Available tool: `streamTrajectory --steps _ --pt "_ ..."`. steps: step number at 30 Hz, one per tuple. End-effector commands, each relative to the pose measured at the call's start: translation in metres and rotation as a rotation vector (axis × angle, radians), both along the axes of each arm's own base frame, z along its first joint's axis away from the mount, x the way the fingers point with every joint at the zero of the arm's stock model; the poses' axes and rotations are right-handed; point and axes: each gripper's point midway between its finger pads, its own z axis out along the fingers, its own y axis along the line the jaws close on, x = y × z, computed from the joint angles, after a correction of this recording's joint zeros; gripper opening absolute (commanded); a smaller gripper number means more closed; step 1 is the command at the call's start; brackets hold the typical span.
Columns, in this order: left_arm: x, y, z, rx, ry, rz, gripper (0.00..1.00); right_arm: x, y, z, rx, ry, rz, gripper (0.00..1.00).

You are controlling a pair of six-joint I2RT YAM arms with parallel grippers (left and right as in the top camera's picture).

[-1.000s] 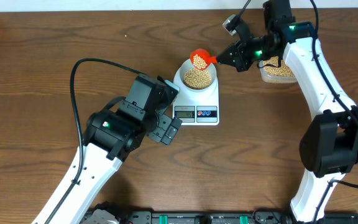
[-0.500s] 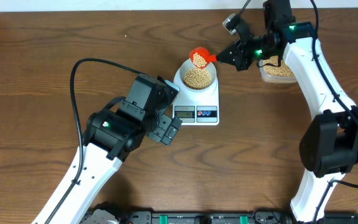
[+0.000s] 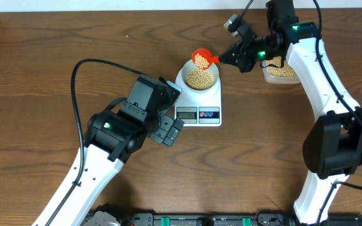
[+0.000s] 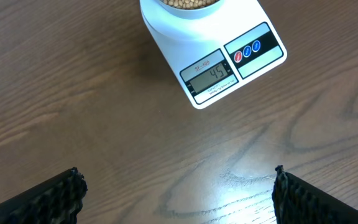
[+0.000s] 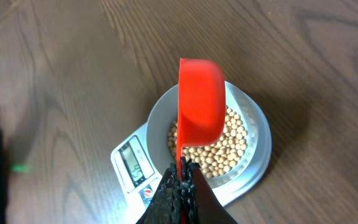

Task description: Scoop item into bowl and weigh 50g on scale

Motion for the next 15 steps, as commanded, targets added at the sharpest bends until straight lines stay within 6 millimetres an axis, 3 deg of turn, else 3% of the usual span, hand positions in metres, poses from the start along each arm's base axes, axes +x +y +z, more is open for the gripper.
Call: streamTrajectory --steps 1,10,15 --pt "0.001 0.000 0.002 -0.006 -0.004 -0.004 0.98 -0.001 0.001 0.013 -0.036 -0.104 0.044 0.01" --pt "0.001 0.000 0.002 -0.005 -0.004 -0.003 0.98 0.002 0.000 0.012 -0.047 -0.109 0.034 0.01" --pt "0.001 0.000 0.002 -0.006 -0.005 -0.004 0.98 -0.004 0.005 0.021 0.053 0.006 -0.016 0.01"
